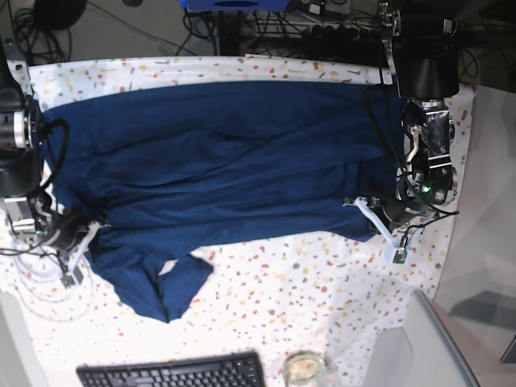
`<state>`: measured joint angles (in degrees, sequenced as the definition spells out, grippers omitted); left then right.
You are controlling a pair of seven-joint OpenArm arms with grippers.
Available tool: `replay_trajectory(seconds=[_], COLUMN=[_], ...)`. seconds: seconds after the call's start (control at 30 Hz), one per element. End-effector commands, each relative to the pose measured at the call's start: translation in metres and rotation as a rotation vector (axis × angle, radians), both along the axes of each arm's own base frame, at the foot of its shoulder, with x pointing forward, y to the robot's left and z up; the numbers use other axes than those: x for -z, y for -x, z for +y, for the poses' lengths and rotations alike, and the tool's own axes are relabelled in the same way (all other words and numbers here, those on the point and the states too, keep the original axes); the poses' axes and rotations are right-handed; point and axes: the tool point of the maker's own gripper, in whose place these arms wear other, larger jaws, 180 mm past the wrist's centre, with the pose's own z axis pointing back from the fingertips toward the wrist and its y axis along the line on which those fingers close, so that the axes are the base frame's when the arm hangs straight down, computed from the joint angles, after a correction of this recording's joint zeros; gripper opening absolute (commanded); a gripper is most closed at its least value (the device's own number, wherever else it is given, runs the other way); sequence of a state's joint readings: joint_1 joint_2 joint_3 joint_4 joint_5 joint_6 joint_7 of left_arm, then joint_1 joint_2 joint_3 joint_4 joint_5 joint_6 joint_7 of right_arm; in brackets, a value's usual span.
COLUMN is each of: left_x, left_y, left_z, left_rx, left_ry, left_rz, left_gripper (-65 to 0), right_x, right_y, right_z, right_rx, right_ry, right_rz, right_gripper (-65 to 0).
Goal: Layout the t-shirt on the table in an organized manner, then fold the t-shirt properly
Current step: 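Regrasp the shirt corner with the right gripper and pull it outward, then hold both shirt corners and slide both grippers toward the collar edge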
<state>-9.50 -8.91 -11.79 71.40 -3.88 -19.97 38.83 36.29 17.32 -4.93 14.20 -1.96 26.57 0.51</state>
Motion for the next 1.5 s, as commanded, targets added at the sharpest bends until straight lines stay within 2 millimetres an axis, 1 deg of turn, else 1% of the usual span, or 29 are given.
replay_trajectory(seconds=[0.0,0.03,0.07,0.1,0.27,0.33,0.4,0.53,0.6,0.67,0.8,0.87,0.93,1.03,1.07,1.13,1.2,1.3,1.43,1.47], left_x=[-0.017,-0.019,-0.021,-0.023,-0.041,-0.044,-0.046,-0.046,-0.046,-0.047,-0.046,-0.045,-0.038,-0.034,-0.03,-0.032,-0.034,-0.035,-0.033,-0.034], left_y=[-0.014,-0.015,-0.016,-0.017,-0.023,-0.022,-0.022,-0.021,-0.021,-0.02,-0.02,-0.019,-0.012,-0.003,0.005,0.011,0.021,0.034,0.038,0.037], left_z=[0.003,0.003,0.003,0.003,0.005,0.005,0.004,0.002,0.004,0.005,0.006,0.004,0.002,0.002,0.002,0.003,0.003,0.002,0.009,0.009], left_rx=[0.001,0.002,0.003,0.002,0.002,0.005,0.01,0.014,0.008,0.005,0.005,0.012,0.016,0.022,0.024,0.027,0.034,0.04,0.04,0.04], left_ry=[-0.003,-0.004,-0.005,-0.006,-0.018,-0.027,-0.036,-0.036,-0.036,-0.035,-0.038,-0.039,-0.036,-0.047,-0.054,-0.069,-0.085,-0.103,-0.121,-0.122], left_rz=[-0.058,-0.064,-0.068,-0.073,-0.119,-0.105,-0.094,-0.094,-0.093,-0.094,-0.088,-0.085,-0.068,-0.047,-0.016,0.003,0.015,0.036,0.046,0.043], left_gripper=[-65.0,-65.0,-65.0,-65.0,-65.0,-65.0,-65.0,-65.0,-65.0,-65.0,-65.0,-65.0,-65.0,-65.0,-65.0,-65.0,-65.0,-65.0,-65.0,-65.0], right_x=[-0.026,-0.027,-0.033,-0.037,-0.052,-0.057,-0.058,-0.057,-0.055,-0.059,-0.065,-0.064,-0.067,-0.068,-0.07,-0.068,-0.065,-0.06,-0.06,-0.066], right_y=[-0.024,-0.025,-0.03,-0.032,-0.041,-0.041,-0.04,-0.04,-0.034,-0.036,-0.033,-0.028,-0.025,-0.016,-0.014,-0.007,0.004,0.012,0.011,0.006], right_z=[-0.01,-0.01,-0.009,-0.014,-0.017,-0.027,-0.033,-0.033,-0.041,-0.038,-0.019,-0.017,-0.023,-0.021,-0.019,-0.016,-0.02,-0.019,-0.02,-0.02], right_rx=[0.013,0.008,0.002,0.002,-0.017,-0.01,-0.005,-0.006,-0.002,-0.022,-0.112,-0.134,-0.146,-0.18,-0.193,-0.213,-0.225,-0.234,-0.232,-0.231], right_ry=[0.006,0.008,0.009,0.019,0.039,0.054,0.062,0.062,0.073,0.068,0.029,0.042,0.079,0.123,0.137,0.157,0.185,0.195,0.196,0.197], right_rz=[-0.08,-0.083,-0.098,-0.11,-0.163,-0.17,-0.17,-0.169,-0.162,-0.174,-0.19,-0.181,-0.168,-0.153,-0.153,-0.143,-0.121,-0.101,-0.104,-0.116], right_gripper=[-64.7,-65.0,-65.0,-65.0,-65.0,-65.0,-65.0,-65.0,-65.0,-65.0,-65.0,-65.0,-65.0,-65.0,-65.0,-65.0,-65.0,-65.0,-65.0,-65.0])
